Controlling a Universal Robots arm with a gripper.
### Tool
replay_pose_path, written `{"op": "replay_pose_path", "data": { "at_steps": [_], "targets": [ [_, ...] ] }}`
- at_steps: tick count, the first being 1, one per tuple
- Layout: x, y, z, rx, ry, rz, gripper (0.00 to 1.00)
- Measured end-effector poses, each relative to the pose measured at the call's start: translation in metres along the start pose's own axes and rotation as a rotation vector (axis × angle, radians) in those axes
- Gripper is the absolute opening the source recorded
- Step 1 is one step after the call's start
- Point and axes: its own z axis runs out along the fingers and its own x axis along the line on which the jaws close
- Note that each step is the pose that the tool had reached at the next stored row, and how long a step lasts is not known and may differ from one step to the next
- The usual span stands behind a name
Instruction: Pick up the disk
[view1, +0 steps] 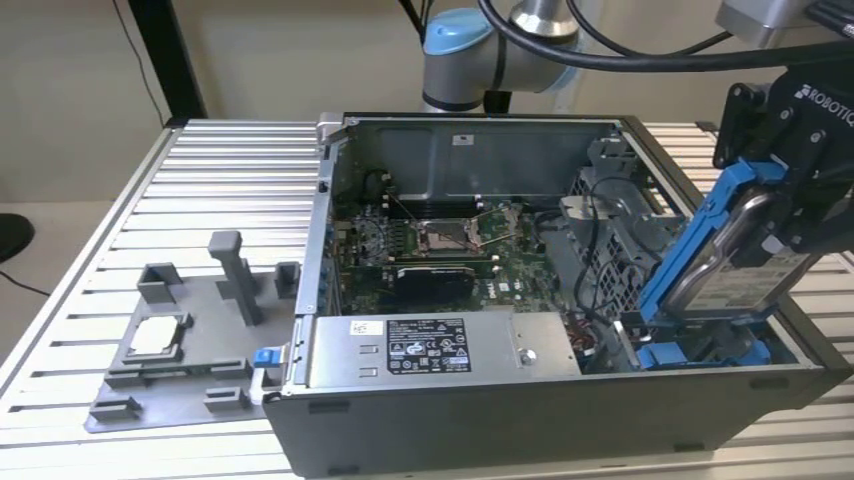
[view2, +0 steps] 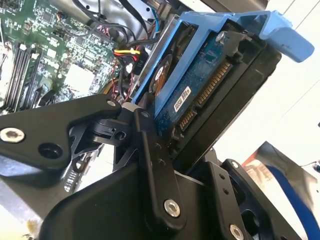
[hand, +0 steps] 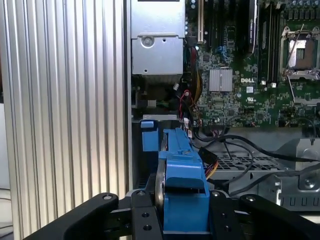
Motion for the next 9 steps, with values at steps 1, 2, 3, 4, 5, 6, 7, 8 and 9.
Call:
{"op": "replay_pose_path", "data": {
  "at_steps": [1, 2, 3, 4, 5, 6, 7, 8, 9],
  "targets": [
    [0.0000, 0.0005, 0.0002, 0.0002, -0.0003, 0.000, 0.00],
    [0.0001, 0.0008, 0.0002, 0.0005, -0.0001, 0.000, 0.00],
    [0.0000, 0.0010, 0.0002, 0.0007, 0.0000, 0.000, 0.00],
    [0.0000, 0.0012, 0.0001, 0.0009, 0.0001, 0.000, 0.00],
    [0.0000, 0.0013, 0.0001, 0.0010, 0.0002, 0.000, 0.00],
    [0.0000, 0.0014, 0.0002, 0.0012, 0.0001, 0.000, 0.00],
    [0.0000, 0.0014, 0.0002, 0.0013, 0.0001, 0.000, 0.00],
    [0.0000, 0.0014, 0.0001, 0.0013, 0.0001, 0.000, 0.00],
    [0.0000, 0.0014, 0.0001, 0.0014, 0.0001, 0.000, 0.00]
  ]
}}
